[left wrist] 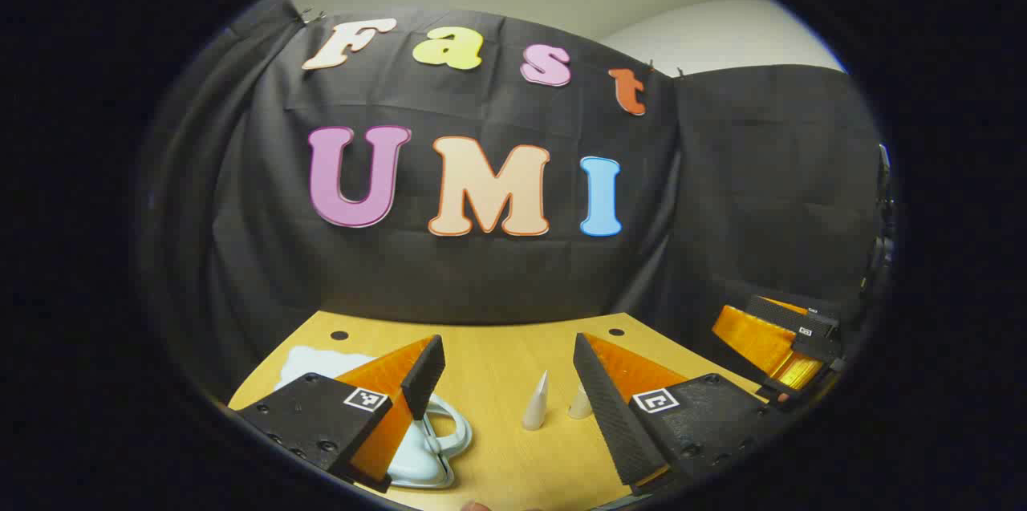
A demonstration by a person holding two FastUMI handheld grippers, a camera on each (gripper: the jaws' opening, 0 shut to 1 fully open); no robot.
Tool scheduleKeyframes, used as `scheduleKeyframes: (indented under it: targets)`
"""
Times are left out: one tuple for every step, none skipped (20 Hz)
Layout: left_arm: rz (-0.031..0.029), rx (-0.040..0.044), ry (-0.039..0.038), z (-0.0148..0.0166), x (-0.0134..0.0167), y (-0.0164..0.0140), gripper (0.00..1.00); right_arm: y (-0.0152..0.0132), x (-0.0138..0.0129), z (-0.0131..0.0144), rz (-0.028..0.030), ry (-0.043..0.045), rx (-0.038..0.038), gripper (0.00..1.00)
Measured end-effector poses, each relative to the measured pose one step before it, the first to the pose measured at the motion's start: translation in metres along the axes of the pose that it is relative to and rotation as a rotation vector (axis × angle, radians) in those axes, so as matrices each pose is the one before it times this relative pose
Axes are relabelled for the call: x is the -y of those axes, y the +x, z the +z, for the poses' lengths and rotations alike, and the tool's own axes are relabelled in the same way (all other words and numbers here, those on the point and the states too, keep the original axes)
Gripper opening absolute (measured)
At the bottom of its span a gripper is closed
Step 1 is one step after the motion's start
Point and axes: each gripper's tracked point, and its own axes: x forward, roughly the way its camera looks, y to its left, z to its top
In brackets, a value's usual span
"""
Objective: First open the suitcase, pack the skin care products into it, and then close the suitcase.
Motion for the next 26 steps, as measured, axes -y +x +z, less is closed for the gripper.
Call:
scheduleKeyframes:
  targets:
    - [-0.00111, -0.01254, -0.02659, -0.00385, 0.0031, -0.00072, 0.95, -0.00005, 0.00454, 0.00433, -0.00487, -0.00701, 0.01238, 0.98]
    - [0.00297, -0.0084, -0.02287, -0.0036, 0.00262, 0.00072, 0.95, 0.00106, 0.00468, 0.00447, -0.0063, -0.00752, 0.01091, 0.99]
    - [0.00752, -0.00537, -0.01492, -0.00118, 0.00024, -0.00036, 0.95, -0.00018, 0.0049, -0.0028, -0.00528, -0.00671, -0.00382, 1.0]
    - [0.00281, -0.00516, -0.00635, -0.00197, 0.00051, 0.0011, 0.95, -0.00066, 0.00397, -0.00112, -0.00237, -0.00463, -0.00673, 0.99]
    - [0.00282, 0.00148, 0.00165, 0.00064, 0.00154, 0.00151, 0.95, 0.00079, 0.00235, -0.00063, -0.00306, -0.0033, -0.00275, 0.99]
    - [0.0028, 0.00227, 0.00537, 0.0002, 0.00037, 0.00014, 0.95, 0.00079, 0.00389, 0.00009, -0.00573, 0.00163, -0.00081, 0.98]
    - [0.00054, -0.00211, 0.00763, -0.00034, 0.0007, 0.00075, 0.95, -0.00007, 0.00119, 0.00008, -0.00112, 0.00539, -0.00164, 0.98]
    - [0.00125, -0.00392, 0.00617, -0.00117, 0.00066, 0.00244, 0.95, 0.00121, 0.00134, 0.00012, -0.00158, 0.00433, -0.00099, 0.98]
    - [0.00076, -0.00206, 0.00133, -0.00031, 0.00098, 0.00132, 0.95, 0.00072, 0.00162, -0.00004, -0.0015, -0.00057, -0.00017, 0.98]
    - [0.00022, -0.00362, -0.00251, -0.0013, 0.00076, 0.00121, 0.95, 0.00153, 0.002, 0.00069, -0.00362, -0.0047, -0.00084, 0.98]
    - [0.00014, -0.00575, -0.00374, -0.00196, 0.00117, 0.00192, 0.95, -0.00022, 0.00344, -0.00125, -0.00449, -0.00445, -0.00211, 0.98]
    - [-0.00011, -0.00419, -0.00322, -0.00177, 0.00166, 0.00218, 0.95, 0.00124, 0.00199, -0.0005, -0.00279, -0.00292, -0.00173, 0.98]
    - [0.00135, -0.00525, -0.001, -0.00102, 0.00053, 0.00157, 0.95, 0.00081, 0.00239, 0.00008, -0.00385, -0.00006, -0.00335, 0.98]
    - [0.00579, -0.00518, 0.00023, -0.00149, -0.00125, -0.00032, 0.95, 0.00053, 0.00183, 0.00028, -0.00254, 0.00099, -0.00365, 0.98]
    - [0.00962, 0.00378, -0.00316, 0.00098, -0.00198, 0.00214, 0.95, -0.00076, 0.00168, -0.00175, -0.0028, -0.00065, -0.00363, 0.98]
    - [0.00379, 0.00052, -0.00558, 0.00019, -0.00087, 0.00209, 0.95, 0.00004, 0.00206, -0.00041, -0.00326, -0.00255, -0.00283, 0.98]
    - [0.00418, -0.00405, -0.00111, -0.00053, -0.00132, 0.00253, 0.95, -0.00025, 0.00265, -0.00142, -0.00389, -0.00205, -0.00028, 0.98]
    - [0.00996, -0.00577, 0.00773, -0.00156, -0.00328, 0.00278, 0.95, -0.0005, 0.00129, -0.00016, -0.00275, -0.00149, -0.00132, 0.98]
    - [0.01201, -0.01391, 0.01628, -0.00053, -0.00543, 0.00372, 0.95, -0.00091, -0.00005, -0.00232, -0.0009, -0.00128, -0.00212, 0.98]
    - [0.00817, -0.01179, 0.016, -0.00166, -0.0057, 0.00484, 0.95, -0.00121, -0.00006, -0.00114, 0.00143, -0.00093, -0.00274, 0.98]
    - [0.00331, -0.01318, 0.0127, 0.0, -0.00557, 0.00534, 0.95, -0.00071, 0.00005, -0.0035, 0.00279, -0.0001, -0.00509, 0.98]
    - [0.00036, -0.02269, 0.00864, -0.00342, -0.00376, 0.00667, 0.95, 0.00005, -0.00101, -0.0025, 0.00509, -0.00058, -0.00909, 0.98]
    - [-0.0026, -0.03182, 0.00767, -0.00383, -0.00474, 0.00695, 0.95, 0.00026, -0.00066, -0.00536, 0.00618, -0.0018, -0.01168, 0.98]
    - [0.00165, -0.03231, 0.00518, -0.00487, -0.00578, 0.00698, 0.95, -0.0014, -0.0002, -0.00334, 0.00503, -0.00246, -0.01117, 0.98]
    - [0.00054, -0.03702, -0.00073, -0.00287, -0.00636, 0.00783, 0.95, 0.00117, -0.00045, -0.00314, 0.00491, -0.00207, -0.00887, 0.98]
    - [-0.00291, -0.03955, -0.01126, -0.00432, -0.00453, 0.01121, 0.95, -0.00066, -0.00034, -0.00285, 0.00594, -0.00279, -0.00908, 0.98]
